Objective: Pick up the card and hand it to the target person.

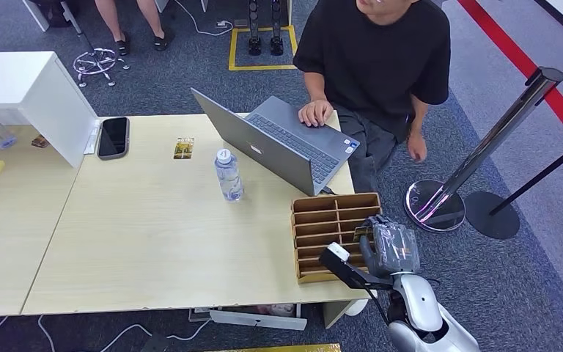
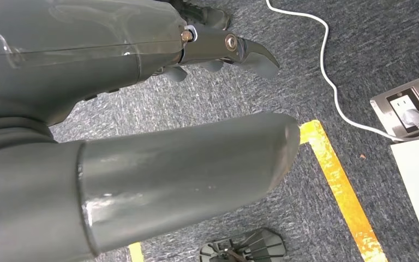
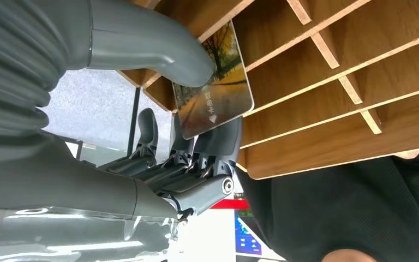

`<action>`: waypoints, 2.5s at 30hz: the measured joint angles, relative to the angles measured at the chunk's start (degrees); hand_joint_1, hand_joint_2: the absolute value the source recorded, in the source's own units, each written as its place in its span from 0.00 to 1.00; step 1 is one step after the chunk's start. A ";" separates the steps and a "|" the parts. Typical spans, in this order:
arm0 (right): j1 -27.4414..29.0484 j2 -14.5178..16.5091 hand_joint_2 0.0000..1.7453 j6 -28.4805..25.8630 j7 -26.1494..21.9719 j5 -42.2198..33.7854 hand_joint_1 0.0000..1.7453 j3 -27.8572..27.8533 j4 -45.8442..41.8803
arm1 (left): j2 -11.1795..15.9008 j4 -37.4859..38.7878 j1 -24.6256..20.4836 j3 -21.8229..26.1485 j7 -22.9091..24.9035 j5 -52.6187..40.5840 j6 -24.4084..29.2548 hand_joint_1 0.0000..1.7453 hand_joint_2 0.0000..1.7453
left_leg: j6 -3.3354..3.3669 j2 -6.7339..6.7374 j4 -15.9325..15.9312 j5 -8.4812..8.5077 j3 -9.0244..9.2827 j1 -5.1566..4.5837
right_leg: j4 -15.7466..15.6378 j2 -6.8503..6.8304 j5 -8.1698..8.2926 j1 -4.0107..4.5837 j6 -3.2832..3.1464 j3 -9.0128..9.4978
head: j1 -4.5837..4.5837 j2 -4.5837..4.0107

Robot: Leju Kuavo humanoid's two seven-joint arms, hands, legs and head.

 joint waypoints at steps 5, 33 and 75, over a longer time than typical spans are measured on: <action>-0.16 -0.01 1.00 -0.16 0.22 -0.10 0.76 0.00 0.05 | 0.00 0.00 0.00 -0.01 -0.03 -0.07 0.00 0.00 0.00 | 0.00 0.00 0.00 0.00 0.00 0.00 | 0.00 0.00 0.00 0.00 0.00 0.00 | 0.00 0.00; 0.10 -0.73 1.00 -1.75 2.48 4.49 0.80 -1.11 -2.33 | -0.02 0.00 0.05 -0.03 -0.23 -0.33 -0.03 0.00 0.00 | 0.00 0.00 0.02 0.00 0.01 -0.01 | 0.00 0.01 0.00 0.00 0.00 0.00 | 0.00 0.00; 0.28 -7.89 1.00 3.09 3.43 6.51 0.75 -14.49 -19.45 | -0.02 0.00 -0.11 -0.03 0.13 -1.83 -0.28 0.00 0.00 | 0.00 0.00 0.03 0.00 0.01 -0.01 | 0.00 0.01 0.01 -0.01 0.01 0.01 | 0.00 0.00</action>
